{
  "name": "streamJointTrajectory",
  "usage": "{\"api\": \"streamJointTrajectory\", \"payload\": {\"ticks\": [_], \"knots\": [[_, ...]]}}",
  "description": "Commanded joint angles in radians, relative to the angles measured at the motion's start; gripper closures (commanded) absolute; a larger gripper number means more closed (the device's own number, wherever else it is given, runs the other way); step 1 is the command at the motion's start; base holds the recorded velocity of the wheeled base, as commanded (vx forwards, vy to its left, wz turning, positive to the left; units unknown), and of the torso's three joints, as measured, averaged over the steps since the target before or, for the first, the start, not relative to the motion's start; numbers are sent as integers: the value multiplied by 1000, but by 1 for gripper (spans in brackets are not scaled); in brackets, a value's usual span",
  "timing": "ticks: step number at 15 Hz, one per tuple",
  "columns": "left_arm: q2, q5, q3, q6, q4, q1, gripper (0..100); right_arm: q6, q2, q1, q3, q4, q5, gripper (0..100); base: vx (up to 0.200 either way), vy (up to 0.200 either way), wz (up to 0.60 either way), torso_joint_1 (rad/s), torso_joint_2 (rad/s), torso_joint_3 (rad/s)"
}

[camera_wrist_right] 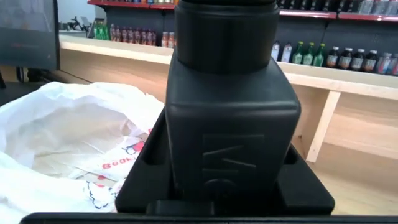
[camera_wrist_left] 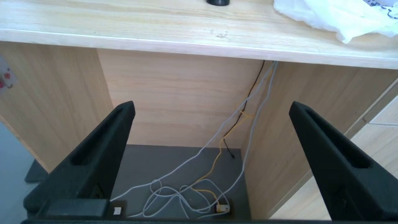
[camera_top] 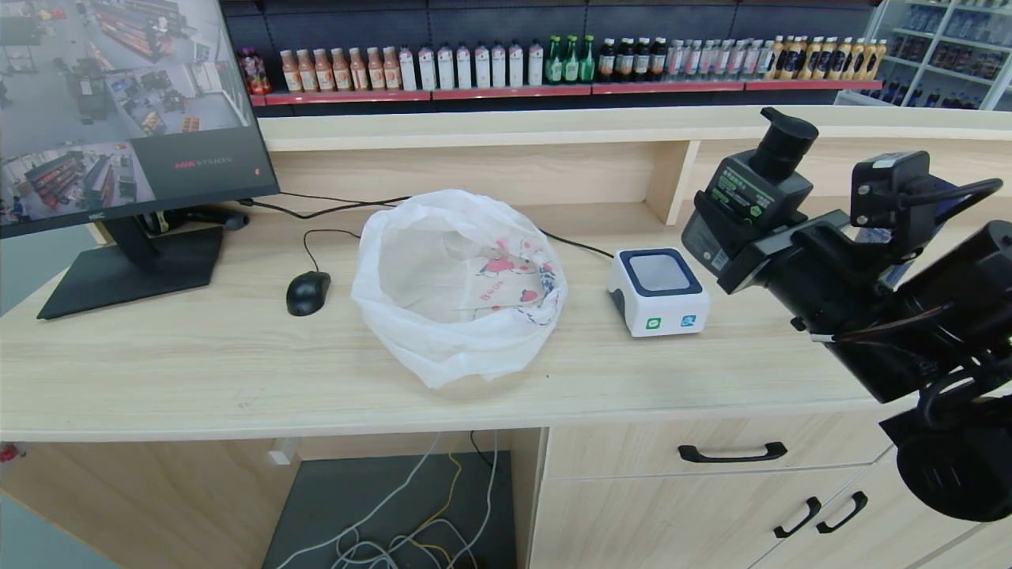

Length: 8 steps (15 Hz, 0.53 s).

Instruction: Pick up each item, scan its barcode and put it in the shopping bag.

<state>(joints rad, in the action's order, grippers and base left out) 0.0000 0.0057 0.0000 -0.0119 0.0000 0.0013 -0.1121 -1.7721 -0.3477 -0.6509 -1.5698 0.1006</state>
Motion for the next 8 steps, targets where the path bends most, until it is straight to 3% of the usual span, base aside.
{"api": "streamJointTrajectory", "payload": {"ticks": [1, 8], "knots": [[0, 0, 0, 0, 0, 0, 0, 11, 20, -2, 34, -1, -13, 100, 0, 0, 0, 0, 0, 0], [0, 0, 0, 1, 0, 0, 0, 65, 28, -5, 43, -1, -64, 100, 0, 0, 0, 0, 0, 0]]}}
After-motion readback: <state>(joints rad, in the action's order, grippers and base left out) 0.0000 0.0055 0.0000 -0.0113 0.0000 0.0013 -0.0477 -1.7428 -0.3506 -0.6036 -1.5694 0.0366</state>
